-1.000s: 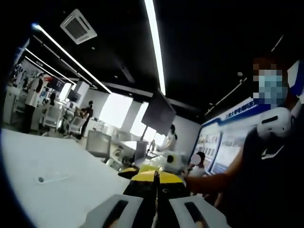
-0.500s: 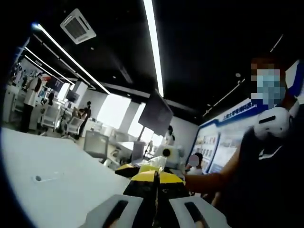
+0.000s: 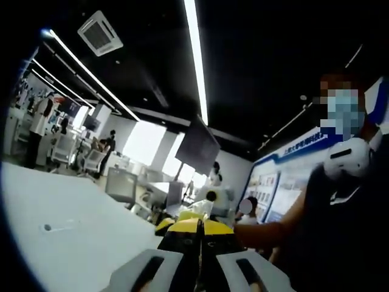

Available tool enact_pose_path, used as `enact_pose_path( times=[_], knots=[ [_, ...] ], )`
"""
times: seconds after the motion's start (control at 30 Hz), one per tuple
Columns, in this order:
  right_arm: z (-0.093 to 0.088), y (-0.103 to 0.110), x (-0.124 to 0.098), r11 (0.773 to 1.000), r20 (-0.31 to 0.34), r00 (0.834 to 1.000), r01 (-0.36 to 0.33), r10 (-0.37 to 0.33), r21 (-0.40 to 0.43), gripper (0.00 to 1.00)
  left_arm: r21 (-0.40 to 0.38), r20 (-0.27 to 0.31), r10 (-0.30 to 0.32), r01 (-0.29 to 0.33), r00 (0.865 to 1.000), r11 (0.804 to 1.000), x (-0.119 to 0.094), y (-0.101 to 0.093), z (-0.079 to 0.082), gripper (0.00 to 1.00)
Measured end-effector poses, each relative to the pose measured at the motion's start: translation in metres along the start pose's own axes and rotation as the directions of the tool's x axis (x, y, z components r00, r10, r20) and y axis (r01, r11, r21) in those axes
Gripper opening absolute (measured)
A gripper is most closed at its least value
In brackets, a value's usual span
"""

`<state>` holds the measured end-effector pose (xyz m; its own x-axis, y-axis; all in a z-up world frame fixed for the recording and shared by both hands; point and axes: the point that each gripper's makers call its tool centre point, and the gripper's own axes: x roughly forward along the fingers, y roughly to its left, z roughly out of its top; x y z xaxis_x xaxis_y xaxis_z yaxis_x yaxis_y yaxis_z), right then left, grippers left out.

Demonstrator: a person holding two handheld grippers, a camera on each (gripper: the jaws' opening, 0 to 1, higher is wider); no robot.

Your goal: Compare the silicone blocks by pressing each to a similar depth, holding the contact briefly, and releasing to observe deformation and rebound differences across the visible hardness samples.

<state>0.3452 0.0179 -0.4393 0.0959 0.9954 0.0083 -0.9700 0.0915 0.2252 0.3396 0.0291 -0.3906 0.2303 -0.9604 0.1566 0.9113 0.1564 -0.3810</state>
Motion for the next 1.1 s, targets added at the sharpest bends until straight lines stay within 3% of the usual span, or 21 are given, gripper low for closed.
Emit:
enact_pose_path(
  times=[0.4,1.1],
  knots=[
    [-0.0017,0.0035,0.0036,1.0,-0.005,1.0,-0.015,0.015,0.008,0.32,-0.003,0.001,-0.009,0.009,1.0,1.0,-0.0027,-0.0019,-0.0004,0.0],
    [-0.0003,0.0051,0.0067,1.0,-0.01,1.0,-0.027,0.027,0.011,0.24,-0.003,0.002,-0.017,0.017,1.0,1.0,-0.0089,-0.0006,0.0035,0.0]
  ],
)
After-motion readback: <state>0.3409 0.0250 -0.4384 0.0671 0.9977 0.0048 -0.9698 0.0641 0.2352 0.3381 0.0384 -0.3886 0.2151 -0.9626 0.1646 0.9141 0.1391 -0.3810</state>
